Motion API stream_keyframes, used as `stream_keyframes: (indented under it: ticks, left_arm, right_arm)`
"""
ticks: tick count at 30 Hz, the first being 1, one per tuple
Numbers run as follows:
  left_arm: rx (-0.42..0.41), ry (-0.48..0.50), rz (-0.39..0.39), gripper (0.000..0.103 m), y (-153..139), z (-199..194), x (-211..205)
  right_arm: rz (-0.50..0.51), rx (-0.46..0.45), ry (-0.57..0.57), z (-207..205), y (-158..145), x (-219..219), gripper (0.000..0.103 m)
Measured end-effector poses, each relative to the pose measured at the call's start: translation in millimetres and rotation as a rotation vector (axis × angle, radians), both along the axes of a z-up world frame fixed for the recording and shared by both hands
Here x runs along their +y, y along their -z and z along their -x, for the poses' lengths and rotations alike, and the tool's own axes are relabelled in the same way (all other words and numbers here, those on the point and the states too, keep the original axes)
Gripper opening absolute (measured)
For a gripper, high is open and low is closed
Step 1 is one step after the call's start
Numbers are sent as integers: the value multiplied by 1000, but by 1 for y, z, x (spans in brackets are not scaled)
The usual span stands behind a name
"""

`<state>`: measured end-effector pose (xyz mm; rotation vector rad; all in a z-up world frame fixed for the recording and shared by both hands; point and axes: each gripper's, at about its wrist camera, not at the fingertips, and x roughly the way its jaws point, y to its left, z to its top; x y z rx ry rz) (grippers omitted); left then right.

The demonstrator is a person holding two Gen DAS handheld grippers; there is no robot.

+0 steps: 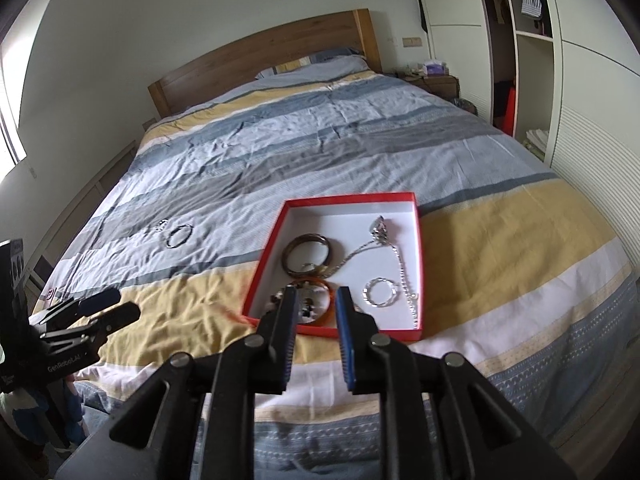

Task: Organize jewelry
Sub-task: 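Withdraw both tools from the red box back toward the remaining hoops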

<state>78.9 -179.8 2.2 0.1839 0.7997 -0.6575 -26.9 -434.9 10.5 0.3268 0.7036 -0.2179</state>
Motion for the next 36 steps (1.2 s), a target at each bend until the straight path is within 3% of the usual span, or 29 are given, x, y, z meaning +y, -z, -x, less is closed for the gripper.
stream_keyframes:
  ticks: [4,21,29,36]
  left_arm:
    - [-34,-52,-4,75,-6,8,34]
    - [-70,-294,2,82,-10,24,152]
    - [-1,-409,1,82,19,4,200]
    - [62,-442,-30,80,50,-26,211]
  right_arm:
    - [13,-10,-17,5,-7,22,27]
    - [108,-7,-161,3,-35,107,34]
    - [113,38,-232,-30,-21,128,34]
    - [97,90,-291,-72,6,139,34]
